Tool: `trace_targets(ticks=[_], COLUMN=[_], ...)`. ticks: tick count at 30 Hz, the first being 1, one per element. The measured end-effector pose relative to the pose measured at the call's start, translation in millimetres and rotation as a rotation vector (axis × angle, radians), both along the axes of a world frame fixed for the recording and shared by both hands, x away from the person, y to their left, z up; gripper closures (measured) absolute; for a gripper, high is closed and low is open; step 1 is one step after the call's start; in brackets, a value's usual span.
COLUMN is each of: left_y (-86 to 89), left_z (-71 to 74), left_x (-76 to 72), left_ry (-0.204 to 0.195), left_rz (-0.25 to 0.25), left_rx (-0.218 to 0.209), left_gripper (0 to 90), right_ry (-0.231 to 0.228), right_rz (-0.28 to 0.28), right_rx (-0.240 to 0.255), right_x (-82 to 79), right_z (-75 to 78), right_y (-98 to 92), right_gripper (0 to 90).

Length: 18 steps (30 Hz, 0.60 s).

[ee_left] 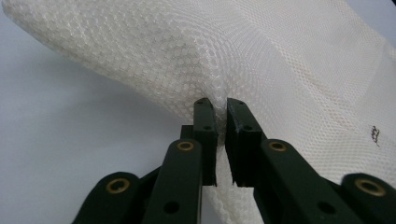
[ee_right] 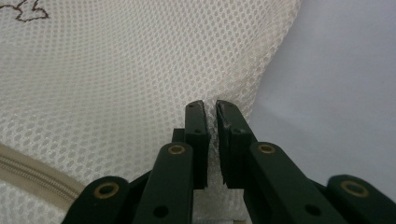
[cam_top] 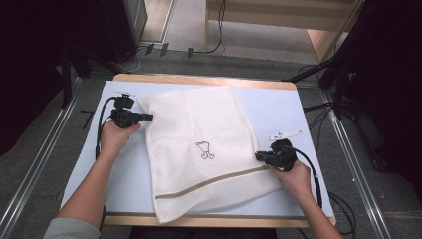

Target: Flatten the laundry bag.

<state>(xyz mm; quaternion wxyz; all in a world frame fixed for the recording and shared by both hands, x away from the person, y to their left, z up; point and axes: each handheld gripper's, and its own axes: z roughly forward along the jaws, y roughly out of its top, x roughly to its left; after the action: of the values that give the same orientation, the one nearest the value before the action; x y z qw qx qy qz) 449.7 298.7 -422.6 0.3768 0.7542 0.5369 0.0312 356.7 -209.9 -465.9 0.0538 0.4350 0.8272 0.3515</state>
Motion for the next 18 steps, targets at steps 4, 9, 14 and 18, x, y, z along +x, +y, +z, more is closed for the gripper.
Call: trace_targets(ticks=[4,9,14,18], left_y=[2.9,3.9,1.6,1.9], left_z=[1.8,14.1,26.5,24.6], left_x=[-2.3,-19.0,-43.6,-59.7], left_ry=[-0.004,-0.021,-0.061,-0.054], left_rz=[0.003,0.001,-0.008,-0.004], left_rx=[-0.029,-0.004,-0.004,-0.001], left_gripper=[68.8,52.2,47.8,47.1], right_ry=[0.002,-0.063,-0.098,-0.099], right_rz=[0.003,-0.021,-0.02,-0.028], right_rx=[0.011,0.04,0.051,0.047], right_x=[-1.7,-1.9,1.2,7.5], right_z=[1.9,14.1,18.9,17.6], right_y=[-3.4,-11.3,-10.3,-8.4], right_gripper=[82.7,73.6,64.8,58.5])
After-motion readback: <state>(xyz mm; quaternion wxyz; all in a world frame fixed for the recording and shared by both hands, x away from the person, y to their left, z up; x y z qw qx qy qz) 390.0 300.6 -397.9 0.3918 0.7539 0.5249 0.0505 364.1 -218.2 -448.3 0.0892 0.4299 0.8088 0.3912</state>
